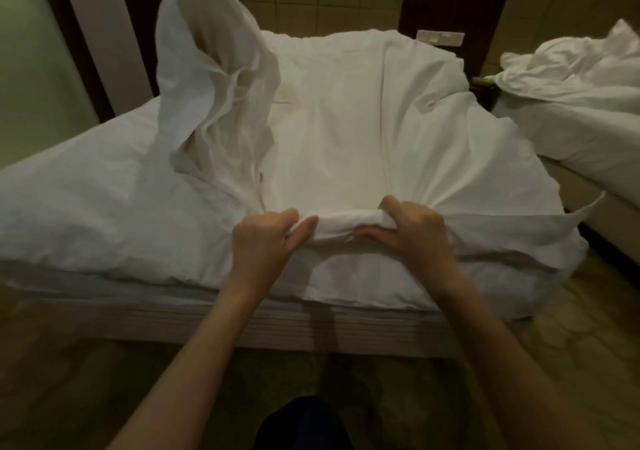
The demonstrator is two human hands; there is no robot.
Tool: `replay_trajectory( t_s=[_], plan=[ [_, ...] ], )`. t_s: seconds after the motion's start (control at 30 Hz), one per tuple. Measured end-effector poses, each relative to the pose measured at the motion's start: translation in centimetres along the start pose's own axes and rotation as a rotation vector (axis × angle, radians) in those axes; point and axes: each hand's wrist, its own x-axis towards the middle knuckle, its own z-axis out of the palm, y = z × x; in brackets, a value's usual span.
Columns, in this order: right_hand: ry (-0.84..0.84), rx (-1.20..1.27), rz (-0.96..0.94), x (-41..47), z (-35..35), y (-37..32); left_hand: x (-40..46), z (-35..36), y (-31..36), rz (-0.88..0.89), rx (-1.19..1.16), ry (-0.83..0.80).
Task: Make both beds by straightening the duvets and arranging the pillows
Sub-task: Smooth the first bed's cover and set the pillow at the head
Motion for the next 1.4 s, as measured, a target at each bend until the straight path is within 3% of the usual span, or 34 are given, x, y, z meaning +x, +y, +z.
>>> replay_trajectory(
  t_s=[0.2, 0.4, 0.6, 0.87, 1.03, 1.1, 1.17, 1.4],
  plan=[
    [-0.133, -0.007, -0.026, -5.4, 4.0, -0.3, -5.3, 2.6, -2.3, 0.031, -0.028, -0.127],
    [-0.1, 0.089, 0.078, -9.0, 3.0, -1.8, -7.6, 2.3, -2.0, 0.038, -0.096, -0.136],
    [-0.092, 0.13, 0.133, -10.4, 2.0, -3.2, -7.0, 0.5, -2.1, 0.089, -0.09, -0.255],
    [-0.268, 0.039, 0.082, -13.1, 2.1, -2.9, -7.8, 0.6, -0.3, 0.105, 0.028, -0.353],
    [-0.382, -0.008, 0.071, -13.1, 1.0, -2.5, -8.0, 1.7, -0.4, 0.061, 0.062, -0.569],
    [-0.403, -0.018, 0.152, -13.2, -0.5, -1.7, -7.1, 1.6, 0.4, 0.049, 0.042, -0.62],
    [-0.356, -0.039, 0.207, -13.0, -2.7, -0.6, -6.4, 1.5, 1.7, 0.089, 0.0, -0.597],
    [-0.217, -0.238, 0.251, -11.8, -9.4, 6.7, -3.2, 5.0, 10.2, 0.277, -0.274, -0.298]
  ],
)
